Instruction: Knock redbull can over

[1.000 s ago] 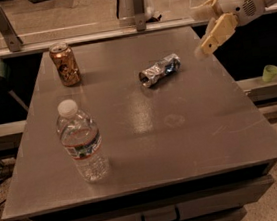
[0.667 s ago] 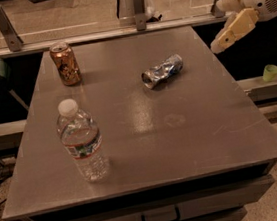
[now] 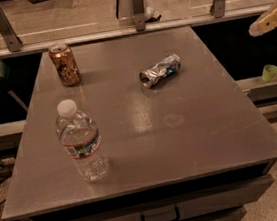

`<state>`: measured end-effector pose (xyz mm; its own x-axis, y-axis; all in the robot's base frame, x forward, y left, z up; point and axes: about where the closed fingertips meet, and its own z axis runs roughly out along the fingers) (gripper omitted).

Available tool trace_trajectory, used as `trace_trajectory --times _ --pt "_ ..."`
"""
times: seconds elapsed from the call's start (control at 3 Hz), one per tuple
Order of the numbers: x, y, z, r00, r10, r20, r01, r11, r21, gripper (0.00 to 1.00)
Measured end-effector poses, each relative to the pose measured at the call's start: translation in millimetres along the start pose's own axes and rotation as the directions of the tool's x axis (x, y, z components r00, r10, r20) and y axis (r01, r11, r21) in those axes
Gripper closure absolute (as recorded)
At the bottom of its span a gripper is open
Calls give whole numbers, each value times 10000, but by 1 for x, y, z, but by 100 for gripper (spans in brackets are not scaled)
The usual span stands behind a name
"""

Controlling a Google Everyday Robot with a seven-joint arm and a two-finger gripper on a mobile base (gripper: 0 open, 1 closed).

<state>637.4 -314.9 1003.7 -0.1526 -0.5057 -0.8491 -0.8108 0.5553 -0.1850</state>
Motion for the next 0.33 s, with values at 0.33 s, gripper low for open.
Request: trace_trajectory --times 0.33 --pt "-6 -9 -11 9997 -106 220 100 9996 273 0"
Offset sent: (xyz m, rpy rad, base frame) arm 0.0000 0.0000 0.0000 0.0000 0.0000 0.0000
